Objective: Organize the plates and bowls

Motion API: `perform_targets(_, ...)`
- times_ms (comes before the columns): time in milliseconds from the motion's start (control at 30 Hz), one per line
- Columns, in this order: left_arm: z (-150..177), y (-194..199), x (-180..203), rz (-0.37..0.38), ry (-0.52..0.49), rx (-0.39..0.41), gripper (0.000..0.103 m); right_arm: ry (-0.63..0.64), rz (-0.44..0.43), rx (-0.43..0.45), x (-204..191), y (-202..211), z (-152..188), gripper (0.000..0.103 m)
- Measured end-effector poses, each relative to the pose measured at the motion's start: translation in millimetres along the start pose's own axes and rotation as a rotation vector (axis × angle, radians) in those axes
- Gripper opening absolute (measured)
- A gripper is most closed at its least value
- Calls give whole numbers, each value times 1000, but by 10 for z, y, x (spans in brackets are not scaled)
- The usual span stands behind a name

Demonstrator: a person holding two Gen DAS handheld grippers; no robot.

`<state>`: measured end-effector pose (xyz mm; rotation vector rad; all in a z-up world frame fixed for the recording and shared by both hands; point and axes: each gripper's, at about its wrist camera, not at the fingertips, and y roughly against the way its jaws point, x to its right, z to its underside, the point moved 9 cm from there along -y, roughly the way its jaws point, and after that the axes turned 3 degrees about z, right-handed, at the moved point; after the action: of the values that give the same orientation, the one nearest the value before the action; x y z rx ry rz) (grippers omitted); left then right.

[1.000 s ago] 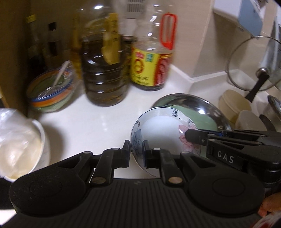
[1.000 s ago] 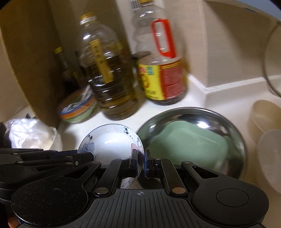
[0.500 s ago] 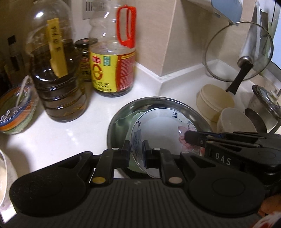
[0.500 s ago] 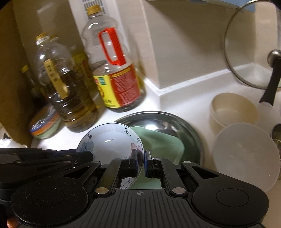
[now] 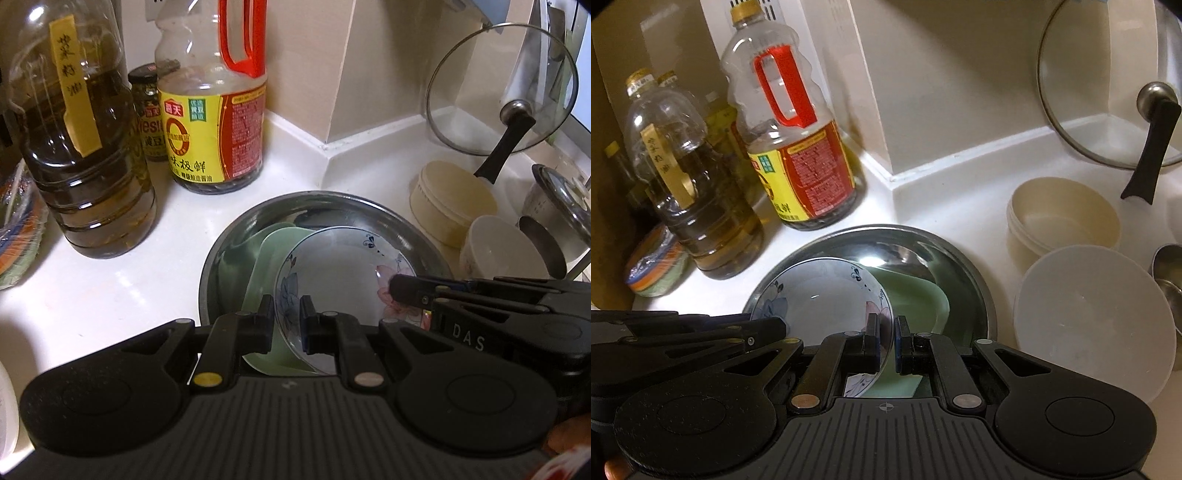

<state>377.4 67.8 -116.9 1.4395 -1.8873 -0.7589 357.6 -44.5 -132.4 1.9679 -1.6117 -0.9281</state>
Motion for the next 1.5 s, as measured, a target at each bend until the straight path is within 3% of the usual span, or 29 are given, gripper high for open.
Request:
perform_targets(733, 39, -362, -48, 25, -12, -87, 12, -16, 67, -63, 62, -270, 83, 7)
perform_targets(1500, 7, -444, -54, 50, -18, -100, 14, -43, 100, -75, 71, -341, 66, 8)
